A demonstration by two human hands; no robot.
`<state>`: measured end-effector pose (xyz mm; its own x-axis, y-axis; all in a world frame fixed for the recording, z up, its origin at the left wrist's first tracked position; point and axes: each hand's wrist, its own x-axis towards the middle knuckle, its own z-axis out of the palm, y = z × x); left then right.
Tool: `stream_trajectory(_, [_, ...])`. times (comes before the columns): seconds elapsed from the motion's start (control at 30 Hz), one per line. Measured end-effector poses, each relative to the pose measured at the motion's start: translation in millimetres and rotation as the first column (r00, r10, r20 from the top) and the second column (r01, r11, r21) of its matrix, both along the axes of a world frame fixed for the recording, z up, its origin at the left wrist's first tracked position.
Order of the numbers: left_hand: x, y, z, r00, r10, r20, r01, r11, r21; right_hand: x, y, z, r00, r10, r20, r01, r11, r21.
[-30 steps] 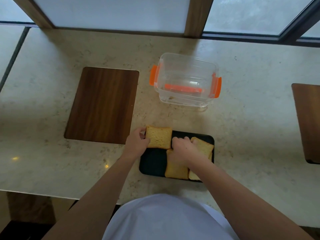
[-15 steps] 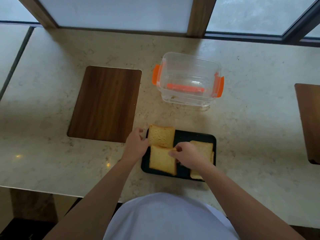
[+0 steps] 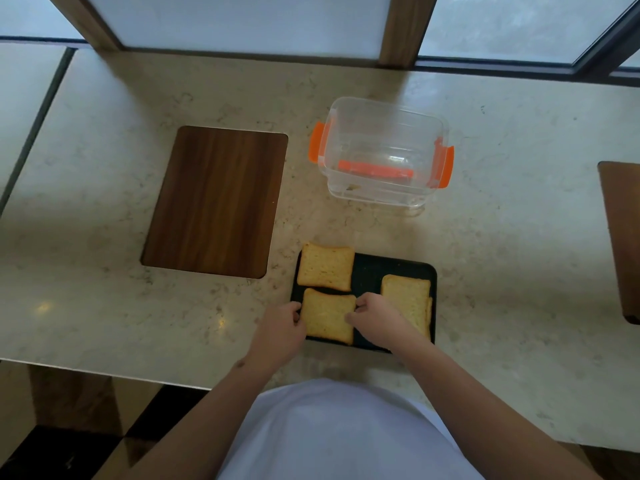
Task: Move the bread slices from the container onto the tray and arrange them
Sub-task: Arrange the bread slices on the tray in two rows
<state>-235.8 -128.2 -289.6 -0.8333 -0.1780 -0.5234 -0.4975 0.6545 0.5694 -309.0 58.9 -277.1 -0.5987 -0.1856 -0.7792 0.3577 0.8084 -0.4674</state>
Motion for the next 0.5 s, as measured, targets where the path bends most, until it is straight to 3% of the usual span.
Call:
stream_trajectory(0.13, [1,-6,0,0.999,-0.032,0.011,0.033,0.996,-0.086,2,-9,-2,1.0,0.006,0.013,-0.006,1.0,-0.021])
stream_trajectory(0.27, [-11,-12,6,1.0,-0.026,-0.015,0.025,0.997,-0.077,-3,-10,-6,1.0,0.022,0.013,-0.022,1.0,-0.004])
stream_trajectory(0.4, [-37,-14,6,0.995,-0.002,-0.101,-0.004,0.998,-0.058,-25,-8,-8,0.991,-0.112,-0.068,0.107,0.992,-0.064])
stream_trajectory(0.5, [-55,-9,3,0.999,0.019,-0.035,-0.022,0.997,-0.08,-37,-16,-7,0.985,-0.152,-0.087,0.145,0.986,-0.083])
